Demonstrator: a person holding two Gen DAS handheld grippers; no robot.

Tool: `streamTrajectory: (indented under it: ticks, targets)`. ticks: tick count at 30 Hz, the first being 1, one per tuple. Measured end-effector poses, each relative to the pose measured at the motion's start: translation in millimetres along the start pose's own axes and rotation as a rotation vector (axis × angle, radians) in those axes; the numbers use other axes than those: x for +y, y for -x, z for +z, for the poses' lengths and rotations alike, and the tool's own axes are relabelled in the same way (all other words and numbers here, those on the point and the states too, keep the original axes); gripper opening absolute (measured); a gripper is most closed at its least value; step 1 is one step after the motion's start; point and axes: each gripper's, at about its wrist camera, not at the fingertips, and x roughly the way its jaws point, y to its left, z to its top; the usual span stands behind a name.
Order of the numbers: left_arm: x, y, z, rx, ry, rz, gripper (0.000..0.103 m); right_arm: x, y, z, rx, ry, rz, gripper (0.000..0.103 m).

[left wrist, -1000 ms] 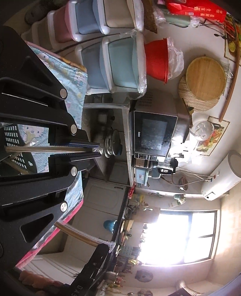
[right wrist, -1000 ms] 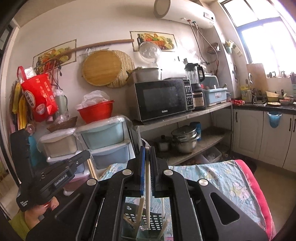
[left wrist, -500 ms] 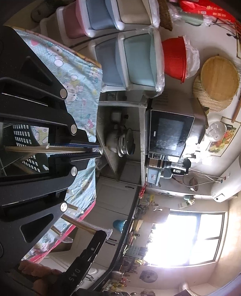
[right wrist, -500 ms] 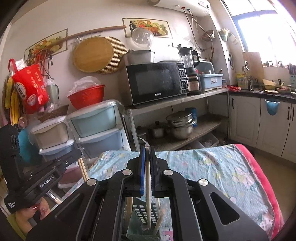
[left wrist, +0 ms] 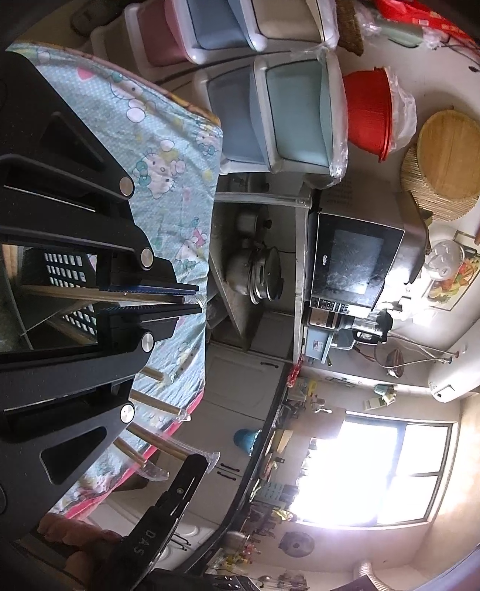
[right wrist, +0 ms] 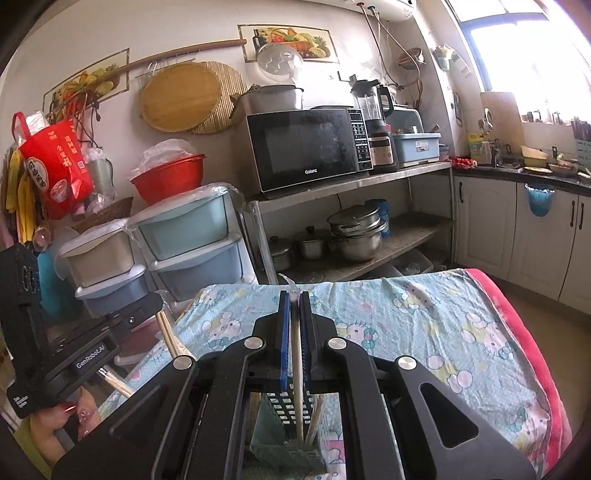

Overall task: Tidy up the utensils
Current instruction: 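Open the right gripper to release the chopstick and withdraw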

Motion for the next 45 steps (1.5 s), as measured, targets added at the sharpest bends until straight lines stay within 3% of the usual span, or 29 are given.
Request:
streamTrajectory:
  ticks: [2,8,11,15,19,23,31,34,45]
  targets:
    - [0.0,0.1,-0.4,0.009,0.002,-0.004,0.003,-1.8,0.9,-1.5,0.015,-0.013,-0.002,0.027]
    - [-0.2,3.2,-5.0,0.032,0.0,-0.014,0.003,-0.5,8.1,-4.4,0.025,-0.005,-0.007,0.03]
    - [-0.5,5.5,-6.1,0.039,0.003,-0.014,0.008,-0.4,12.9,-4.6,0.029,-0.004,-0.005,0.035]
    - [0.3,7.6,-5.5,0.045,0.009,-0.016,0.02,-1.0,19.0,-6.0,0.036,-0.007,-0.005,0.041]
    - [1.0,12.7,-7.2,0.053,0.021,-0.029,0.04,-3.0,25.2,-7.2,0.039,-0.01,-0.013,0.045]
    - [1.4,19.5,-9.6,0.055,0.035,-0.028,0.051,-6.0,33.0,-9.6,0.038,-0.023,-0.019,0.05]
    - [2.1,37.9,-11.2,0.036,0.059,-0.038,0.085,-3.5,45.4,-17.8,0.062,-0.016,-0.019,0.058]
    - [1.5,46.4,-12.2,0.025,0.063,-0.036,0.092,-2.5,50.8,-20.8,0.064,-0.014,-0.018,0.061]
    - [1.1,69.0,-22.5,0.029,0.072,-0.012,0.092,5.1,74.5,-29.4,0.067,0.002,-0.01,0.064]
